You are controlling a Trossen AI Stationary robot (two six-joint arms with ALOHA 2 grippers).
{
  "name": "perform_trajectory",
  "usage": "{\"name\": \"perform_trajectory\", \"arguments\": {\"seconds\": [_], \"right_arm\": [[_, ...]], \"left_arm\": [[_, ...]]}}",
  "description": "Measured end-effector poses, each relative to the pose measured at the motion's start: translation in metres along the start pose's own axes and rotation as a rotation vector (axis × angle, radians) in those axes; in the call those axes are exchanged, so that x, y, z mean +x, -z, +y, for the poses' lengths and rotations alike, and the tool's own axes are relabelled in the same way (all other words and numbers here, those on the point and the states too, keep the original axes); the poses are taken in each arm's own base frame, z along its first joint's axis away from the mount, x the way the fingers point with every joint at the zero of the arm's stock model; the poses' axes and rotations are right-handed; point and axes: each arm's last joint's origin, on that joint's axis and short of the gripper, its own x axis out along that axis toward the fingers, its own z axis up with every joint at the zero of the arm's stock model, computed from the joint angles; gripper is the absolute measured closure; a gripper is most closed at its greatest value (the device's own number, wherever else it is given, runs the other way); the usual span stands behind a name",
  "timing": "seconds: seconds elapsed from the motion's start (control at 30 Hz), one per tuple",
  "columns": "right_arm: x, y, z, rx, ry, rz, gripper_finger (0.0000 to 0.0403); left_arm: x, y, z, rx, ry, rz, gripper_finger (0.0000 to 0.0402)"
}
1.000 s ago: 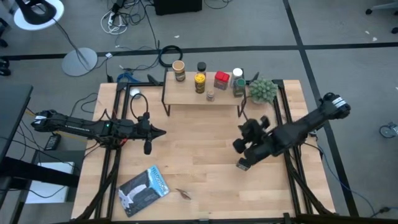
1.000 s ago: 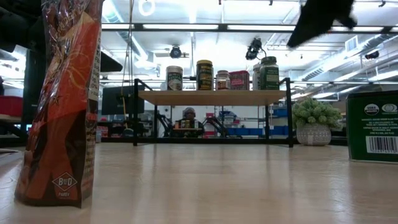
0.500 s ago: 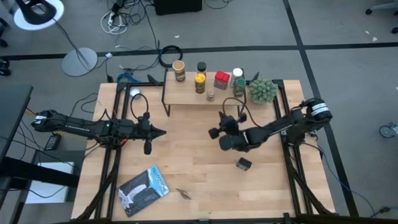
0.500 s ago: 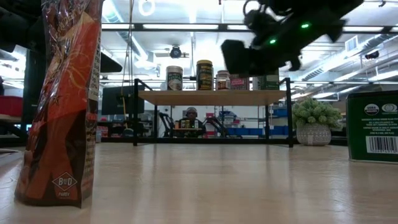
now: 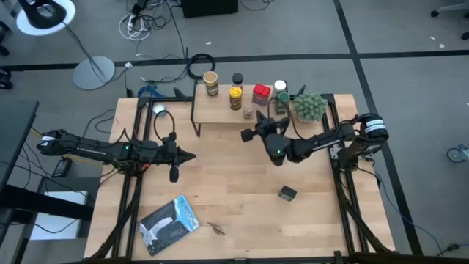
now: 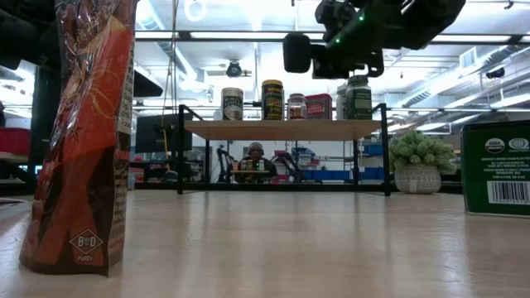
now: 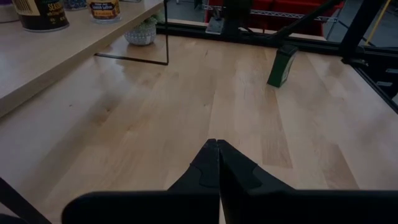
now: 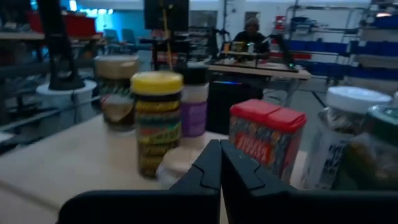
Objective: Shelf spices
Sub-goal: Put the red seasoning can on the shelf
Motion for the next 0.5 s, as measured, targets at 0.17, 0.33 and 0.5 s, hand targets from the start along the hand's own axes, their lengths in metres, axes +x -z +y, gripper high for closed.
{"name": "perform_trajectory", "arguments": {"seconds": [0.17, 0.33, 0.5], "right_arm": [[0.016, -0.015, -0.011, 0.030, 0.059, -0.023, 0.0403], [0.025, -0.029, -0.024, 0.024, 0.125, -0.033, 0.0403], [0.034, -0.033, -0.030, 0.005, 0.154, -0.035, 0.0403]], "left_arm": [[0.000, 0.000, 0.000, -0.001, 0.000, -0.003, 0.0401], [0.000, 0.000, 0.000, -0.001, 0.000, -0.004, 0.0401], [0.000, 0.000, 0.000, -0.001, 0.001, -0.004, 0.0401]]}}
